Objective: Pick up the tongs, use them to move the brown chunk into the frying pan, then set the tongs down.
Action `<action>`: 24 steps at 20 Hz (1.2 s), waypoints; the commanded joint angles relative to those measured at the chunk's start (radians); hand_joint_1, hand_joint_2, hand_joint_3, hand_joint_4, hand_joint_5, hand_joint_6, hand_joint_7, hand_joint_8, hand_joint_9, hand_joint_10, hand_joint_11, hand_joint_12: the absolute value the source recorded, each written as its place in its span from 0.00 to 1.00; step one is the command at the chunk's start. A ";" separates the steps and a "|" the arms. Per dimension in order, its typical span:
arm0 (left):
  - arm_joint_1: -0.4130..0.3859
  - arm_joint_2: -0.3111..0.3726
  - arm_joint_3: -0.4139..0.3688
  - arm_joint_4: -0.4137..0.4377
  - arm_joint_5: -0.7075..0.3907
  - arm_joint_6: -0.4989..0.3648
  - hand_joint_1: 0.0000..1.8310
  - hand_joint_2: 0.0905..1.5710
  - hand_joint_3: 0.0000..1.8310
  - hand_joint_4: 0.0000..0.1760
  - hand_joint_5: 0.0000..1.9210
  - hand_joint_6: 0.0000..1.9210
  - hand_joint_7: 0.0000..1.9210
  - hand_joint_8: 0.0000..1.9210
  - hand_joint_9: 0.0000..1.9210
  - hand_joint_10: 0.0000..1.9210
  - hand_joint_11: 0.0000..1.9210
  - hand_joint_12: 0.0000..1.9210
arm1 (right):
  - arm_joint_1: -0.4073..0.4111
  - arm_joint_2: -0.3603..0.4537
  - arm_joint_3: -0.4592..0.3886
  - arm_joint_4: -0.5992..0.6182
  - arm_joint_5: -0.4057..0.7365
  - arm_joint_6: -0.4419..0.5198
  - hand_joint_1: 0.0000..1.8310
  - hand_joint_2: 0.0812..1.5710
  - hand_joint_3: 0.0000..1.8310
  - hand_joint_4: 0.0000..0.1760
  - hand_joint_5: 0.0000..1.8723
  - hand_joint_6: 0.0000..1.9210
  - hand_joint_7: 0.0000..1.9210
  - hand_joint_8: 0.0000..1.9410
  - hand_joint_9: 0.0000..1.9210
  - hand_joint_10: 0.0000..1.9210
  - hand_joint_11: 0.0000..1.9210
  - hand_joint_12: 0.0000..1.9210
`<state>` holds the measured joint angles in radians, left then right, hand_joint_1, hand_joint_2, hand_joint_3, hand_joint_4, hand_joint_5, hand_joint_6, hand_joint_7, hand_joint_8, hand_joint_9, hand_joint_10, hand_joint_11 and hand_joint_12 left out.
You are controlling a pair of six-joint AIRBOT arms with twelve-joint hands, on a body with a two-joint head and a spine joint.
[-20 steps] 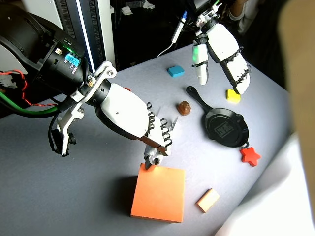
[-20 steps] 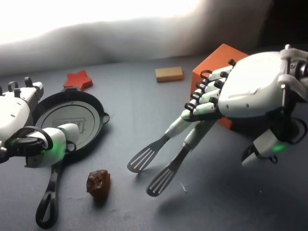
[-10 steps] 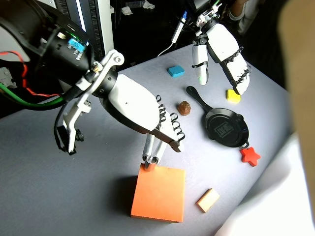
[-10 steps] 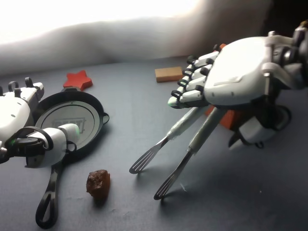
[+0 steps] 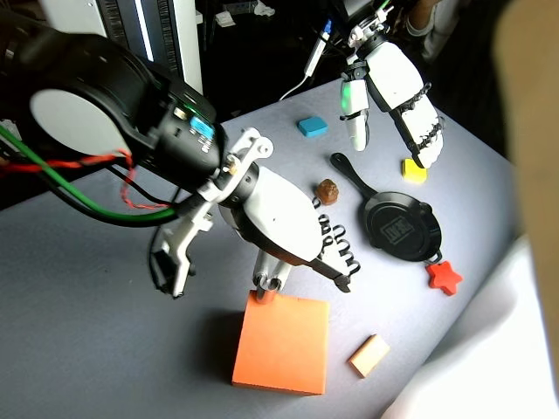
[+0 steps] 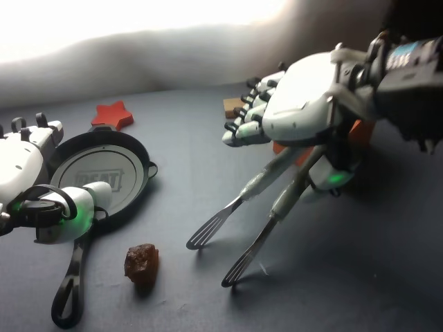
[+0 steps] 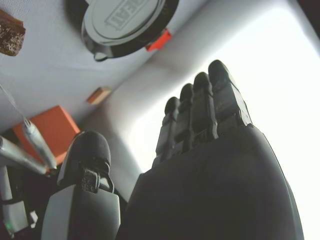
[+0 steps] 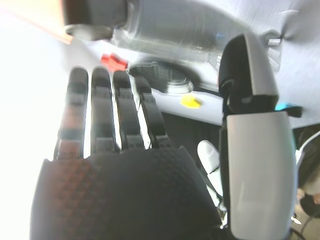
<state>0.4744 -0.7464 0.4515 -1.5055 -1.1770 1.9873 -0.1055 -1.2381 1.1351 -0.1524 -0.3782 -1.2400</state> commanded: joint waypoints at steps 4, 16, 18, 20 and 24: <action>-0.011 0.002 -0.002 0.071 -0.064 -0.003 0.12 0.84 0.00 0.08 0.02 0.00 0.03 0.00 0.02 0.00 0.00 0.14 | -0.017 -0.028 0.031 -0.027 0.071 0.023 0.48 0.59 0.00 0.00 0.04 0.00 0.06 0.00 0.06 0.00 0.00 0.08; -0.012 0.001 0.001 0.067 -0.065 -0.003 0.13 0.83 0.00 0.09 0.02 0.00 0.03 0.00 0.03 0.00 0.00 0.13 | -0.070 -0.120 0.139 -0.041 0.071 0.103 0.53 0.58 0.00 0.00 0.05 0.01 0.06 0.00 0.06 0.01 0.00 0.10; -0.012 0.001 0.001 0.067 -0.064 -0.003 0.14 0.83 0.00 0.08 0.02 0.00 0.04 0.00 0.03 0.00 0.00 0.12 | -0.073 -0.122 0.139 -0.041 0.071 0.102 0.53 0.59 0.00 0.00 0.05 0.01 0.07 0.00 0.07 0.01 0.00 0.14; -0.012 0.001 0.001 0.067 -0.064 -0.003 0.14 0.83 0.00 0.11 0.02 0.00 0.04 0.00 0.03 0.00 0.00 0.14 | -0.077 -0.123 0.139 -0.041 0.069 0.097 0.54 0.62 0.01 0.00 0.09 0.02 0.11 0.01 0.09 0.02 0.00 0.21; -0.011 0.001 0.001 0.067 -0.064 -0.003 0.12 0.84 0.00 0.10 0.01 0.00 0.03 0.00 0.03 0.00 0.00 0.13 | -0.078 -0.123 0.139 -0.041 0.060 0.088 0.54 0.66 0.01 0.00 0.26 0.07 0.30 0.03 0.25 0.07 0.00 0.67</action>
<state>0.4744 -0.7464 0.4515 -1.5154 -1.1793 1.9854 -0.1902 -1.3666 1.2739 -0.1848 -0.3878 -1.1454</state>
